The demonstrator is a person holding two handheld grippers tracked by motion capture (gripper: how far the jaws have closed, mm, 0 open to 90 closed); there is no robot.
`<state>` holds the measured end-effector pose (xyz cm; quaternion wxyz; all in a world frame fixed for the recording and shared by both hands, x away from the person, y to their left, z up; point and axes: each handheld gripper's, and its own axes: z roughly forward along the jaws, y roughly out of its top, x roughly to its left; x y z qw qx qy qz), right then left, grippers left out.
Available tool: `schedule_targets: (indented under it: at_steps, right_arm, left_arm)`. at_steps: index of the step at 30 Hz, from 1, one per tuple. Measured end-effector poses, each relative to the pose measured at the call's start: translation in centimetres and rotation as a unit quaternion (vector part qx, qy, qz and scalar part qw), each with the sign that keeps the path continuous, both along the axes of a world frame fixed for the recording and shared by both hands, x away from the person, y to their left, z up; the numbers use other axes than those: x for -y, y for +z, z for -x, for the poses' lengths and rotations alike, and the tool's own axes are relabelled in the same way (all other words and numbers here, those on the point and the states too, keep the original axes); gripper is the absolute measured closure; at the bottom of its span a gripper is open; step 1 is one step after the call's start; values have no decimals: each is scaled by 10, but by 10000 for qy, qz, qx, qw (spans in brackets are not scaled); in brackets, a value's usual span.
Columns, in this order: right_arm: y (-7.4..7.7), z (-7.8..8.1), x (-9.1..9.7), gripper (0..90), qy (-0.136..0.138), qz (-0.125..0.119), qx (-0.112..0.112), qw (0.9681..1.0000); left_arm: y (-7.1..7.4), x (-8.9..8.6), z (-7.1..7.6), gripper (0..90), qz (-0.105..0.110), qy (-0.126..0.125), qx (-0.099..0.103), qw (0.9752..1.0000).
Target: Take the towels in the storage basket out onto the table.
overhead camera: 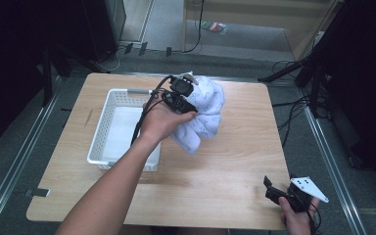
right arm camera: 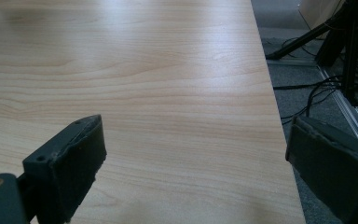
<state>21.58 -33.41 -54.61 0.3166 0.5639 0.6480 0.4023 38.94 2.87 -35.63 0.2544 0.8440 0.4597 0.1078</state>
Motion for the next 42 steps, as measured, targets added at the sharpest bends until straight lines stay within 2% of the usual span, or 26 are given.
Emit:
schedule_targets:
  at_steps: [12,17,18,22,24,36,39,41,42]
  right_arm:
    - [0,0,0,46,26,4,9,10000]
    - [0,0,0,47,24,-7,3,10000]
    - [0,0,0,47,24,-7,3,10000]
    - [0,0,0,47,17,-11,1,10000]
    - [0,0,0,47,23,-6,4,10000]
    - [0,0,0,47,23,11,-2,10000]
    - [0,0,0,48,21,0,8,10000]
    - [0,0,0,48,20,-5,2,10000]
    - [0,0,0,48,24,-4,-1,10000]
  left_arm:
    - [-32,17,-2,519,172,-60,-172,9997]
    - [-51,21,-3,514,275,-37,-278,9992]
    - [-51,21,-3,513,275,-37,-278,9992]
    - [-70,25,-3,509,333,27,-415,9986]
    - [-76,25,-3,504,254,-62,-421,9988]
    - [-102,28,-3,470,295,-32,-572,9979]
    - [-111,28,-4,430,275,-164,-643,9974]
    - [-113,28,-5,369,256,-147,-683,9972]
    - [-114,28,-4,319,250,-49,-707,9972]
